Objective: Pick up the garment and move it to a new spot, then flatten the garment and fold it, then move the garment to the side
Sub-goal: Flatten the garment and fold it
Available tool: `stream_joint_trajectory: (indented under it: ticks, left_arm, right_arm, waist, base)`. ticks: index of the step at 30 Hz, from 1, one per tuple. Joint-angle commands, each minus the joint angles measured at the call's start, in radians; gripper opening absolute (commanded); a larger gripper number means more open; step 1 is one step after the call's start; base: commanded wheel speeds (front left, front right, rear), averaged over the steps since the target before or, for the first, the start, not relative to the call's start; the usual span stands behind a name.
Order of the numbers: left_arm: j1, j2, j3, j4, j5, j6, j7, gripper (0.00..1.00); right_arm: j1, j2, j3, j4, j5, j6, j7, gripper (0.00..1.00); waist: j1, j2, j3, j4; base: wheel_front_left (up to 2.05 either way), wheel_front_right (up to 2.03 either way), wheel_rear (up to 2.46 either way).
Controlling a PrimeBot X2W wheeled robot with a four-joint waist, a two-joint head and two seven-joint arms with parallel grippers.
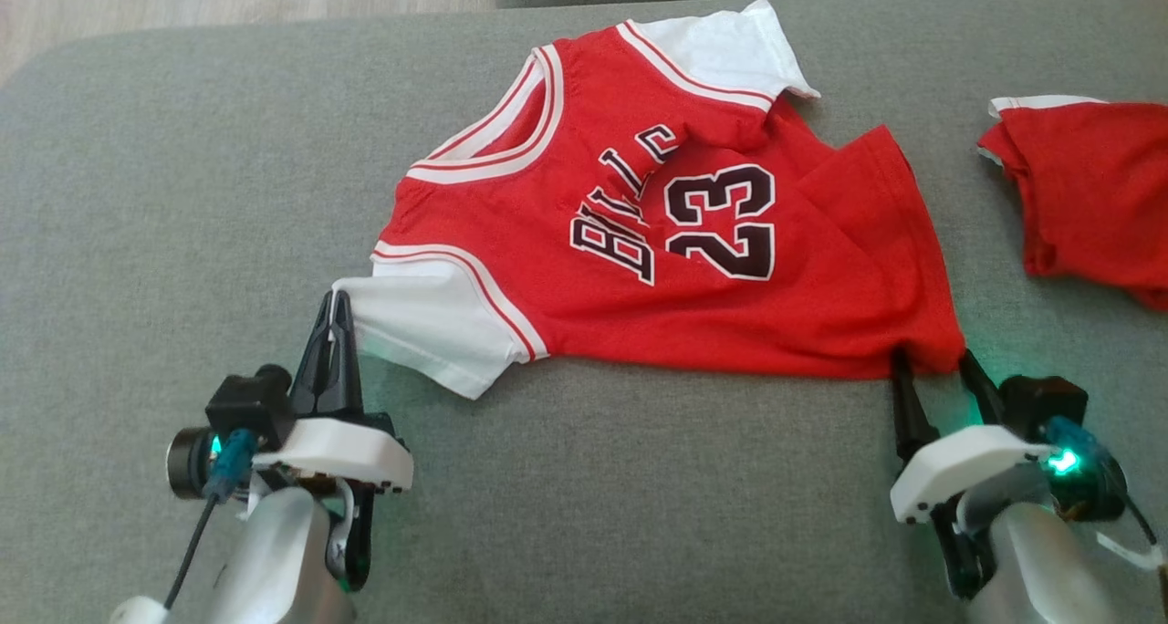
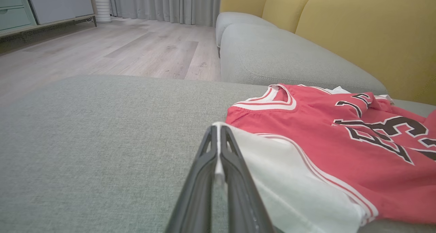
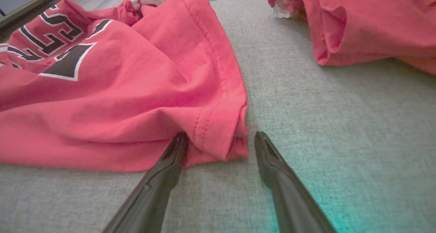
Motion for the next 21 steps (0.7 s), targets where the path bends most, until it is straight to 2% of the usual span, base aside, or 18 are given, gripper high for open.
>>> stream_joint_trajectory:
  ticks: [1,2,3,4,5,13,21]
  left_arm:
    - [-0.025,0.01,0.021,-0.025,0.015,-0.004,-0.012,0.0]
    - [-0.025,0.01,0.021,-0.023,0.016,-0.004,-0.012,0.0]
    - [-0.025,0.01,0.021,-0.022,0.016,-0.004,-0.012,0.0]
    - [-0.026,0.01,0.021,-0.021,0.017,-0.005,-0.012,0.0]
    - [-0.027,0.01,0.022,-0.02,0.018,-0.005,-0.012,0.0]
    - [-0.023,0.012,0.03,-0.011,0.021,-0.004,-0.012,0.0]
    - [0.033,0.01,0.057,-0.063,-0.014,-0.008,-0.012,0.0]
  right_arm:
    - [-0.028,-0.005,0.033,0.005,-0.009,-0.001,0.006,1.0]
    - [-0.032,-0.005,0.036,0.015,-0.009,-0.001,0.01,1.0]
    - [-0.037,-0.005,0.04,0.024,-0.007,-0.001,0.014,0.82]
    - [-0.041,-0.005,0.042,0.031,-0.005,-0.001,0.015,0.22]
    - [-0.044,-0.005,0.044,0.038,-0.003,-0.001,0.015,0.0]
    - [-0.045,-0.005,0.048,0.05,0.022,-0.001,0.0,0.0]
    - [0.007,-0.005,0.079,-0.057,0.104,-0.001,-0.002,0.0]
  waist:
    - [0.0,0.0,0.001,-0.002]
    - [0.0,0.0,0.001,-0.002]
    - [0.0,0.0,0.001,-0.003]
    - [0.0,0.0,0.002,-0.003]
    - [0.0,0.0,0.002,-0.004]
    - [0.0,0.0,-0.015,-0.012]
    - [0.0,0.0,-0.039,-0.017]
  base:
    - [0.0,0.0,0.0]
    - [0.0,0.0,0.0]
    - [0.0,0.0,0.0]
    - [0.0,0.0,0.0]
    - [0.0,0.0,0.0]
    - [0.0,0.0,0.0]
    - [0.0,0.0,0.0]
